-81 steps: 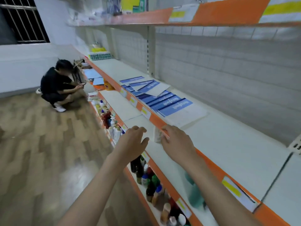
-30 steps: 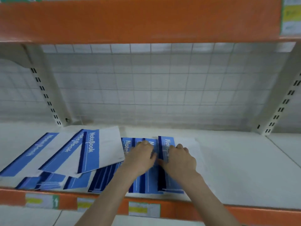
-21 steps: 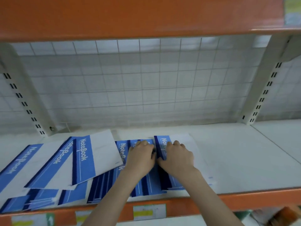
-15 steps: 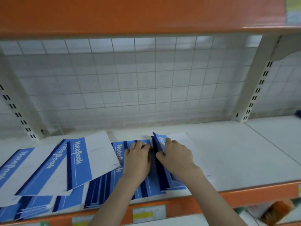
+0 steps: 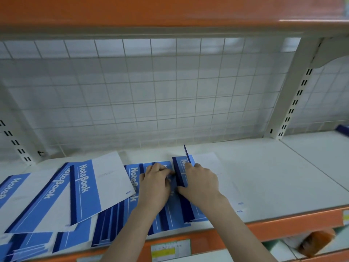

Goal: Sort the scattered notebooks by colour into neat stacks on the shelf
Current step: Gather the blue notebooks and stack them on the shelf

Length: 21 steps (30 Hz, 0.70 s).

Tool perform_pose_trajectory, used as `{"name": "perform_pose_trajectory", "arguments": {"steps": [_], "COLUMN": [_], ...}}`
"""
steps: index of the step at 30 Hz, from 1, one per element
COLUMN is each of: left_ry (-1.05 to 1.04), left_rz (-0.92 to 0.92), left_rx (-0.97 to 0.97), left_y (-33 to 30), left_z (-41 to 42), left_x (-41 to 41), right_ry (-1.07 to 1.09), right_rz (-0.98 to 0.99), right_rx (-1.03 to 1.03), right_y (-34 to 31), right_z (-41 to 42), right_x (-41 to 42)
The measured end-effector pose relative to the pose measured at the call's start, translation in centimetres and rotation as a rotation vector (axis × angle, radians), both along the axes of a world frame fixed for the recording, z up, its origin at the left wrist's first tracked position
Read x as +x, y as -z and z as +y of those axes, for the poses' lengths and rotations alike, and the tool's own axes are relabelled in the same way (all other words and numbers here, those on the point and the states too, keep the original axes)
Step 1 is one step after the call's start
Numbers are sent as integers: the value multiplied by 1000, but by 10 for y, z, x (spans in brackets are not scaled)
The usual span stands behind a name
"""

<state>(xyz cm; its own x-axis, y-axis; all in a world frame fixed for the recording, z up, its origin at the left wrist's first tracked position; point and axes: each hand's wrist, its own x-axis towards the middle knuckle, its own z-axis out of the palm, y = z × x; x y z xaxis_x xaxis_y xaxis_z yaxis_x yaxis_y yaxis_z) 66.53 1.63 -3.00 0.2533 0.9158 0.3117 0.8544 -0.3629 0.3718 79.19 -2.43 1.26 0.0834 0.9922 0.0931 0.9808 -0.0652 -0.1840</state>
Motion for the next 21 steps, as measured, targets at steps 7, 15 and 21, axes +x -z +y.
{"name": "perform_pose_trajectory", "arguments": {"steps": [7, 15, 21], "left_ry": [-5, -8, -10], "left_rz": [1, 0, -20], "left_rx": [-4, 6, 9], "left_y": [1, 2, 3], "left_z": [-2, -2, -2], "left_x": [-1, -1, -2], "right_ry": [-17, -12, -49], "right_rz": [45, 5, -4], "right_rx": [68, 126, 86], "right_y": [0, 3, 1], "right_z": [-1, -4, -3], "right_x": [4, 5, 7]}}
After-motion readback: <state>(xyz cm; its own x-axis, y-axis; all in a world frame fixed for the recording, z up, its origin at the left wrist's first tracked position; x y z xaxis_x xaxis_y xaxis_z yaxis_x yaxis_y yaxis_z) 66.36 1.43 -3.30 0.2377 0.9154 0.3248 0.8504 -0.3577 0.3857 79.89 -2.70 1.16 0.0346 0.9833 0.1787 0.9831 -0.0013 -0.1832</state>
